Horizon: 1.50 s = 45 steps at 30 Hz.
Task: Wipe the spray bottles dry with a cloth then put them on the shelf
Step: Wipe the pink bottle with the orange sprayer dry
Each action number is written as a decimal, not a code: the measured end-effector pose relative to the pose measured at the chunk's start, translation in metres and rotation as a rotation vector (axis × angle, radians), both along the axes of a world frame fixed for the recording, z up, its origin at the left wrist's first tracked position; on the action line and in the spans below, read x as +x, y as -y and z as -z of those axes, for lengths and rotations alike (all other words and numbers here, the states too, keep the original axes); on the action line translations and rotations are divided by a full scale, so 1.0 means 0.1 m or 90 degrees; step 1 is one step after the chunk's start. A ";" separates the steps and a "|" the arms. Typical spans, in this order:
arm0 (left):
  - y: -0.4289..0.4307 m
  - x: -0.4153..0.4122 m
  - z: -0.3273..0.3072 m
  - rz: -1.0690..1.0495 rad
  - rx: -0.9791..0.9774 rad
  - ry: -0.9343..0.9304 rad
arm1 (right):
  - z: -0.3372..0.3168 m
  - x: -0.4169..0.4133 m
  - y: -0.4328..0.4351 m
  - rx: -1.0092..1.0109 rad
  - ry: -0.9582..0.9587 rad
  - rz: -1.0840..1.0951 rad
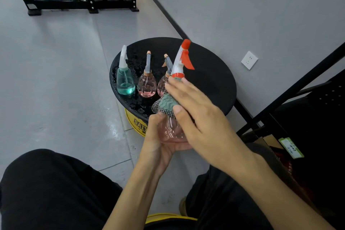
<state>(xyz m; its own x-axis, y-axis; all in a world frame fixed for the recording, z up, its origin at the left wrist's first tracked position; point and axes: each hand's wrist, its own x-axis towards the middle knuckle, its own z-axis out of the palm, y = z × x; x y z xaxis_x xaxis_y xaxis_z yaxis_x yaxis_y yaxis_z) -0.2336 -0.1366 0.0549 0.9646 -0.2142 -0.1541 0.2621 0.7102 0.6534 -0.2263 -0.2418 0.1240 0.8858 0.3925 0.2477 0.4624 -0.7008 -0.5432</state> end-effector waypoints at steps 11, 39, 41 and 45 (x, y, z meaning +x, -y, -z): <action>0.01 0.01 0.02 0.017 0.001 0.025 | 0.03 0.13 -0.01 0.058 -0.043 0.040; 0.03 0.02 0.08 0.049 -0.097 -0.031 | -0.09 0.29 0.05 0.033 -0.019 0.023; 0.05 0.00 0.06 0.053 -0.109 -0.046 | -0.09 0.36 0.06 0.055 -0.039 0.048; 0.06 0.00 0.07 0.014 -0.119 -0.041 | -0.03 0.19 0.00 0.057 -0.041 0.043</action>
<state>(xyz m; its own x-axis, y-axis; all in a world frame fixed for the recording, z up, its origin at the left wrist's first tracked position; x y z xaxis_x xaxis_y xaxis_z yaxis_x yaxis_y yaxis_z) -0.2331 -0.1426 0.0474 0.9489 -0.2657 -0.1705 0.3156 0.8116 0.4916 -0.2069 -0.2423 0.1271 0.9250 0.3098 0.2199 0.3770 -0.6772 -0.6319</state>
